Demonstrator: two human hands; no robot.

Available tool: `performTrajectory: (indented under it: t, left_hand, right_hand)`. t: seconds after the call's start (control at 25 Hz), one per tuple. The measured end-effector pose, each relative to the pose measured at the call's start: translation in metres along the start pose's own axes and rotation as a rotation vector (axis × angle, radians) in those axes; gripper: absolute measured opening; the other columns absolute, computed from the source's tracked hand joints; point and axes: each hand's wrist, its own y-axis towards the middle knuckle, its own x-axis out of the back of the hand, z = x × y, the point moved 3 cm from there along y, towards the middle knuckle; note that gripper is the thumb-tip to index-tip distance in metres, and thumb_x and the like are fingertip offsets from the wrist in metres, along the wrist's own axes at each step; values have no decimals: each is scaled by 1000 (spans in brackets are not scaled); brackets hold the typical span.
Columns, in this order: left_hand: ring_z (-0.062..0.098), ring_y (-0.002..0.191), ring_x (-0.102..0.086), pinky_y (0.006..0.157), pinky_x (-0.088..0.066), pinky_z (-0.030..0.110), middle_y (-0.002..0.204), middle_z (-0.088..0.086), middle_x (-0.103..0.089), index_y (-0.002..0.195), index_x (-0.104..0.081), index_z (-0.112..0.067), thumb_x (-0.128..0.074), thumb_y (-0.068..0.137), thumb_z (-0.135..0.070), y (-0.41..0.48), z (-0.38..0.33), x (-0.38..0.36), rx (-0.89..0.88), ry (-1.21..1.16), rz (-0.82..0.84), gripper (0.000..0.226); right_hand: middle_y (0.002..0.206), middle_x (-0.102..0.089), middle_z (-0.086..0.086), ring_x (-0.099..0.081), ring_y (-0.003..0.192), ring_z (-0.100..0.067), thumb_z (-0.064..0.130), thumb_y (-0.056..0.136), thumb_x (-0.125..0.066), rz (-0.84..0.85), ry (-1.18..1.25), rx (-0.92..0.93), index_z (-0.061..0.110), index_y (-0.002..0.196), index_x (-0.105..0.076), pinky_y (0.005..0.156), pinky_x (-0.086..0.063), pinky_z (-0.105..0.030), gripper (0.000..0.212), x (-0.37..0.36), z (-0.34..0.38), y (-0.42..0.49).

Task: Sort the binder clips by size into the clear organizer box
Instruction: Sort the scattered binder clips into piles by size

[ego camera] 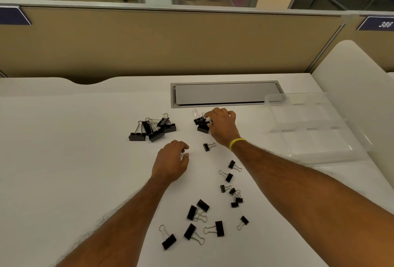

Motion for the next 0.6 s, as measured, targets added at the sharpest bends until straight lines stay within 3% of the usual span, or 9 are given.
performTrajectory:
  t: [0.12, 0.32, 0.6]
  left_hand:
    - [12, 93, -57, 86, -48, 34, 102, -5, -62, 113, -60, -22, -58, 89, -26, -6, 0, 1, 8, 11, 0, 24]
    - [14, 96, -57, 86, -48, 35, 105, -4, -62, 115, -58, -21, -58, 89, -27, -23, -8, -3, 13, 38, 43, 27]
    - [15, 102, -56, 89, -46, 33, 112, -3, -59, 121, -55, -21, -57, 91, -27, -51, -13, -3, 8, 49, 152, 31]
  right_hand:
    - [115, -59, 3, -49, 111, -21, 3, 86, -55, -39, 80, -92, 24, 118, -61, 96, -28, -38, 39, 7, -14, -24]
    - [117, -61, 3, -50, 113, -19, 12, 94, -54, 135, 166, -80, 22, 118, -62, 98, -29, -36, 27, 3, -20, -64]
    - [107, -64, 5, -54, 105, -16, 13, 91, -58, 65, 351, -145, 20, 110, -66, 97, -38, -37, 22, 8, -26, -133]
